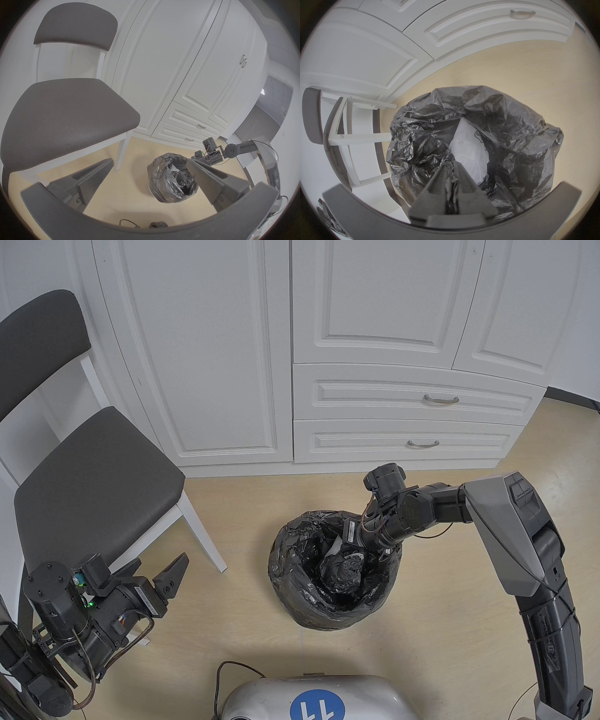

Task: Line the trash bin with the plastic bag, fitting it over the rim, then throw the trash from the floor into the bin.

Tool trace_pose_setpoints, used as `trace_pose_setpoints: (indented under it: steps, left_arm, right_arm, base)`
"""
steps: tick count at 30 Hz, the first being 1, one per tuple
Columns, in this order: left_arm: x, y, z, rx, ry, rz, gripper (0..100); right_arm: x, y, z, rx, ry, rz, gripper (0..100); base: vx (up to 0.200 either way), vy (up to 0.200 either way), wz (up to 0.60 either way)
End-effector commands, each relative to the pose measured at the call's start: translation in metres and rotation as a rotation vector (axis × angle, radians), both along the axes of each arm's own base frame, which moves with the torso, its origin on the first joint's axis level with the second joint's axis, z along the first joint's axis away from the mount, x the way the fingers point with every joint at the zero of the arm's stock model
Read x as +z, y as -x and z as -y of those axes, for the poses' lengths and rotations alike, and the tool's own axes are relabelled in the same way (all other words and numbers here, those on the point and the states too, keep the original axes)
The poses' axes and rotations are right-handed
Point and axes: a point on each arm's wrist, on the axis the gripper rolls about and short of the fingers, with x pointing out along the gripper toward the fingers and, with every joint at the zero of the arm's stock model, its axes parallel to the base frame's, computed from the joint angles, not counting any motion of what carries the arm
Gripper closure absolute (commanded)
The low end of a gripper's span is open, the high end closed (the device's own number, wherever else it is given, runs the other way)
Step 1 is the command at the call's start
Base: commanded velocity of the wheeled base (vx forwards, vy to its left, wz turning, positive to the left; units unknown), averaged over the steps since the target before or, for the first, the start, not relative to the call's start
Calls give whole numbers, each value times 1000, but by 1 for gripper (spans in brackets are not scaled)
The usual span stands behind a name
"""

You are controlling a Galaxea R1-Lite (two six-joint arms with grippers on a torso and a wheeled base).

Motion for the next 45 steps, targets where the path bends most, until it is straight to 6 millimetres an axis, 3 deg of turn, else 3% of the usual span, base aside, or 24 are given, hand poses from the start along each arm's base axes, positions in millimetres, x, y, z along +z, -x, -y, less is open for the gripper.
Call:
trace_pose_setpoints:
  steps: [1, 14, 21, 31, 35, 37, 38, 45]
  left_arm:
    - [-4, 3, -1, 2, -9, -20, 0]
    - [-5, 2, -1, 2, -12, -25, 0]
    - [-9, 1, 1, -5, -21, -43, 0]
    - [-7, 4, 14, -57, -147, 6, 0]
    - [-1, 0, 26, -103, -162, 54, 0]
    - [0, -1, 28, -105, -162, 62, 0]
    - [4, -5, 30, -105, -172, 89, 0]
    - [18, -10, 17, -47, -285, 179, 0]
  right_arm:
    - [5, 1, -1, 2, -3, 7, 0]
    - [37, 18, 7, 55, -42, 25, 0]
    - [84, 42, 31, 112, -48, 87, 0]
    - [119, 96, 70, 85, 11, 278, 0]
    - [125, 134, 85, 99, 158, 323, 0]
    - [124, 140, 88, 104, 192, 326, 0]
    - [123, 157, 96, 101, 276, 348, 0]
    - [137, 192, 126, 9, 370, 526, 0]
  base:
    - [0, 0, 0]
    - [0, 0, 0]
    - [0, 0, 0]
    - [0, 0, 0]
    - [0, 0, 0]
    - [0, 0, 0]
    - [0, 0, 0]
    - [0, 0, 0]
